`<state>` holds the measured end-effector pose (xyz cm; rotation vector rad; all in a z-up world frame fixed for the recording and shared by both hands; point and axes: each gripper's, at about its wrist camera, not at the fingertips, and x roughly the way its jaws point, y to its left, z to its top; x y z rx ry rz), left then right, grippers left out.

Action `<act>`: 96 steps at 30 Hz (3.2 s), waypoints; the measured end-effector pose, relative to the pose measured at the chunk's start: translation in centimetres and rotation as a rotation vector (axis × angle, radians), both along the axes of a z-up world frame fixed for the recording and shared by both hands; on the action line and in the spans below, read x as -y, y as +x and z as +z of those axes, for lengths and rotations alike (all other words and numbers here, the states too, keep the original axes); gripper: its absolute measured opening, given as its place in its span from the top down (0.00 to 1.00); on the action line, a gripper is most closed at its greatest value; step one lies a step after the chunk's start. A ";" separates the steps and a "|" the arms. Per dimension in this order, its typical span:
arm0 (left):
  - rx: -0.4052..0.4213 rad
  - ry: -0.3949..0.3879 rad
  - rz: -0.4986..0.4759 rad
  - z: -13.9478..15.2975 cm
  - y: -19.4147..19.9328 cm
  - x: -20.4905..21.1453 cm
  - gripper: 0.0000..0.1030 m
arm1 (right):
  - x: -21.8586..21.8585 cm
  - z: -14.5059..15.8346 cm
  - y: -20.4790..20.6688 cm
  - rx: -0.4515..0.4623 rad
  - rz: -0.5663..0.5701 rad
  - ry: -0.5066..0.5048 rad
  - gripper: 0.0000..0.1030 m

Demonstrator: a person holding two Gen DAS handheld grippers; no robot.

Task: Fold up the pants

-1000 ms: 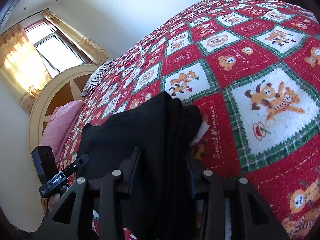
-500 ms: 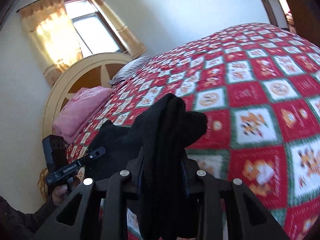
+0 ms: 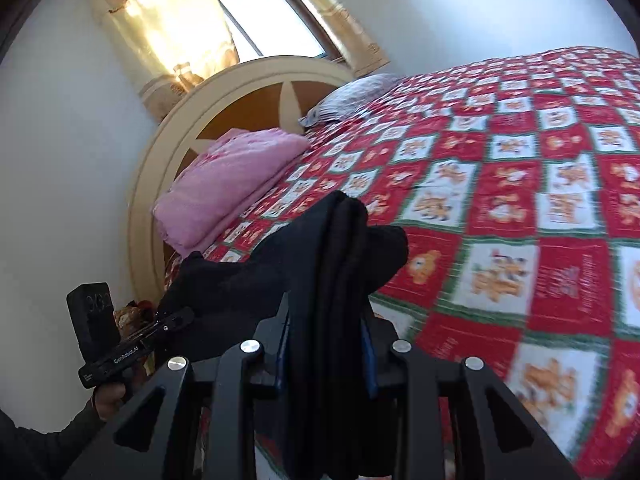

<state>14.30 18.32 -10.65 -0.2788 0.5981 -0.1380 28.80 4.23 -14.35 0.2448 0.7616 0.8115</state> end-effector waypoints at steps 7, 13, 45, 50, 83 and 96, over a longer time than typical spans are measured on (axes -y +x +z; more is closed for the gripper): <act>-0.097 0.014 0.078 -4.9 0.9 -2.7 0.66 | -4.2 -4.2 3.1 -0.080 -0.002 -0.034 0.71; -0.072 0.075 0.136 -5.9 0.9 -2.5 0.36 | -3.1 -6.6 5.0 -0.169 -0.040 -0.048 0.65; -0.105 0.199 0.180 -3.0 -2.7 -2.4 0.27 | 1.2 -2.7 -0.1 -0.045 -0.239 -0.104 0.54; -0.048 0.209 0.205 0.1 -5.1 -2.1 0.22 | 0.0 0.6 -5.2 0.095 -0.260 -0.196 0.36; 0.133 0.171 0.195 6.8 -9.3 0.8 0.05 | -2.0 9.2 -18.5 0.368 -0.257 -0.226 0.31; 0.125 0.210 0.187 6.6 -9.1 1.2 0.00 | -1.8 9.1 -18.8 0.369 -0.262 -0.218 0.30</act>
